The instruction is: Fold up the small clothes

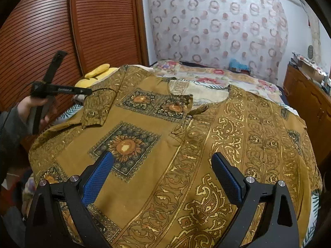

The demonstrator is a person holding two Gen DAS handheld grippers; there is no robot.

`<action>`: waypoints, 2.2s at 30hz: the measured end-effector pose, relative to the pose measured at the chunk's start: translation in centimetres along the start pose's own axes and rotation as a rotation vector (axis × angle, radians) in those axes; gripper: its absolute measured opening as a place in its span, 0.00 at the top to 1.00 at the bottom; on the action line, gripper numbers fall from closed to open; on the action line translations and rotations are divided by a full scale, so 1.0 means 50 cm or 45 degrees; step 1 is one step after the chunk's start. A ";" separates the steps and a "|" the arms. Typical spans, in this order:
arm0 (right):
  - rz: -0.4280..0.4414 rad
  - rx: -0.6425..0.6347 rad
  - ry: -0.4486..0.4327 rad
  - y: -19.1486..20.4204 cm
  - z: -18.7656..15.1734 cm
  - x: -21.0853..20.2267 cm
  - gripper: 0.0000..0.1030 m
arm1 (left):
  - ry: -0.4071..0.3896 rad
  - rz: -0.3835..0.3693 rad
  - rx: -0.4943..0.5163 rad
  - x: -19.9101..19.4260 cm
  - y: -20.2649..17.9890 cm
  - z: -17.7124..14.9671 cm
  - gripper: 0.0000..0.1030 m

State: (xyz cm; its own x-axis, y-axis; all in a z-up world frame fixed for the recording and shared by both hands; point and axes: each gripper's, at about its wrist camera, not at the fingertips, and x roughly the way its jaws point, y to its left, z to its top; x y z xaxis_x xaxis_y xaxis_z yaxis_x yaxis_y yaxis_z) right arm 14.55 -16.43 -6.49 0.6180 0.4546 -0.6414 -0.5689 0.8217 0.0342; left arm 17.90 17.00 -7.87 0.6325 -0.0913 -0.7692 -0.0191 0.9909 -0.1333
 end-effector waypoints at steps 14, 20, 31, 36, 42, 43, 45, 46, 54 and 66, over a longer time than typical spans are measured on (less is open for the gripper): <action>0.000 0.019 -0.001 -0.014 -0.011 -0.003 0.05 | -0.103 0.102 0.151 -0.019 -0.050 0.009 0.93; -0.006 0.042 -0.013 -0.030 -0.017 -0.011 0.05 | -0.163 0.040 0.211 -0.059 -0.104 0.039 1.00; -0.049 0.086 -0.021 -0.074 -0.029 -0.033 0.05 | -0.201 -0.116 0.356 -0.059 -0.285 0.144 1.00; -0.070 0.108 -0.031 -0.091 -0.039 -0.050 0.05 | -0.171 -0.180 0.393 -0.049 -0.330 0.156 0.76; -0.110 0.134 -0.040 -0.116 -0.050 -0.072 0.05 | -0.134 -0.242 0.390 -0.059 -0.326 0.112 0.45; -0.121 0.140 -0.043 -0.123 -0.052 -0.077 0.05 | -0.127 -0.234 0.388 -0.058 -0.322 0.099 0.43; -0.144 0.146 -0.044 -0.138 -0.056 -0.085 0.05 | -0.108 -0.225 0.388 -0.055 -0.314 0.074 0.42; -0.160 0.151 -0.044 -0.146 -0.059 -0.090 0.05 | -0.101 -0.225 0.387 -0.052 -0.313 0.066 0.42; -0.348 0.159 -0.057 -0.245 -0.076 -0.145 0.15 | 0.008 -0.169 0.365 0.001 -0.292 -0.031 0.41; -0.504 0.319 0.033 -0.454 -0.113 -0.183 0.36 | 0.060 -0.140 0.357 0.036 -0.286 -0.065 0.41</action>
State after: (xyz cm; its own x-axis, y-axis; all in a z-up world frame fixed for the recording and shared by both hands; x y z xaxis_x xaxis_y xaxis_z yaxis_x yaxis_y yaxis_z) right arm 18.75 -41.20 -5.72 0.7456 0.0831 -0.6612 -0.1415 0.9893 -0.0353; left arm 16.79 2.33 -9.38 0.5818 -0.1974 -0.7890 0.2663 0.9629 -0.0445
